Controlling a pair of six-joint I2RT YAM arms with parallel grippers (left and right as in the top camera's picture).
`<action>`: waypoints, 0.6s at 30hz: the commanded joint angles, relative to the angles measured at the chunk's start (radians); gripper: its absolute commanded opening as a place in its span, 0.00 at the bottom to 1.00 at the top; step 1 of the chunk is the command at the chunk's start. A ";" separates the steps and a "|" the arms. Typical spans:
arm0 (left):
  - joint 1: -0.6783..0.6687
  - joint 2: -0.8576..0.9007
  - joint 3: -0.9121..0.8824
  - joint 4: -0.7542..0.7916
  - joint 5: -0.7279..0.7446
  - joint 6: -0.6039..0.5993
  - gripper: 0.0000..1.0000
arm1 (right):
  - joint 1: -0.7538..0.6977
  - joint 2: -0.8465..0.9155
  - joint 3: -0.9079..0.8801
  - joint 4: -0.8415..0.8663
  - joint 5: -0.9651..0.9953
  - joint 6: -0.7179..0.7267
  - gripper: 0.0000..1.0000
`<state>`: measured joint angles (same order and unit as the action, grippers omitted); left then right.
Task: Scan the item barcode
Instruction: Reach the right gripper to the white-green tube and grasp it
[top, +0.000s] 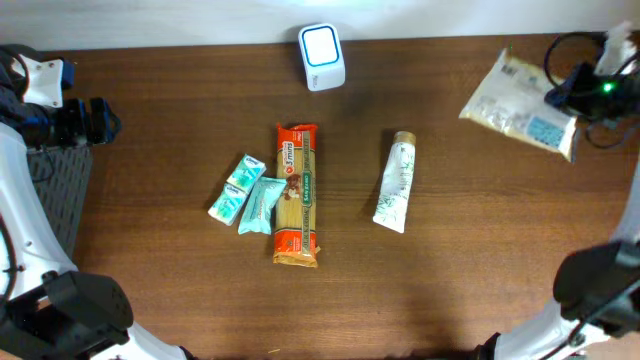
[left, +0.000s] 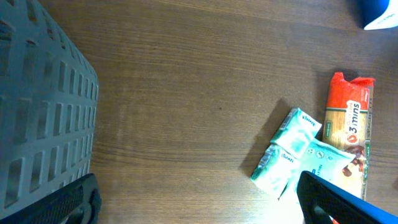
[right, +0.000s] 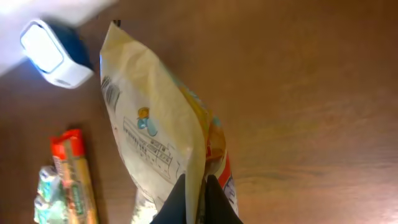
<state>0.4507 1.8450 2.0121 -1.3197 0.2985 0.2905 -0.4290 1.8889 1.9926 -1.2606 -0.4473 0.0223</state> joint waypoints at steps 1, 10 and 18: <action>0.002 0.008 0.000 0.001 0.000 -0.010 0.99 | -0.005 0.069 -0.063 0.026 0.003 -0.015 0.04; 0.002 0.008 0.000 0.001 0.000 -0.010 0.99 | -0.032 0.132 -0.232 0.143 0.224 0.016 0.21; 0.002 0.008 0.000 0.001 0.000 -0.010 0.99 | -0.026 0.127 -0.080 0.041 0.227 0.015 0.40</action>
<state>0.4507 1.8450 2.0121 -1.3201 0.2985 0.2905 -0.4576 2.0262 1.8397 -1.2098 -0.2272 0.0345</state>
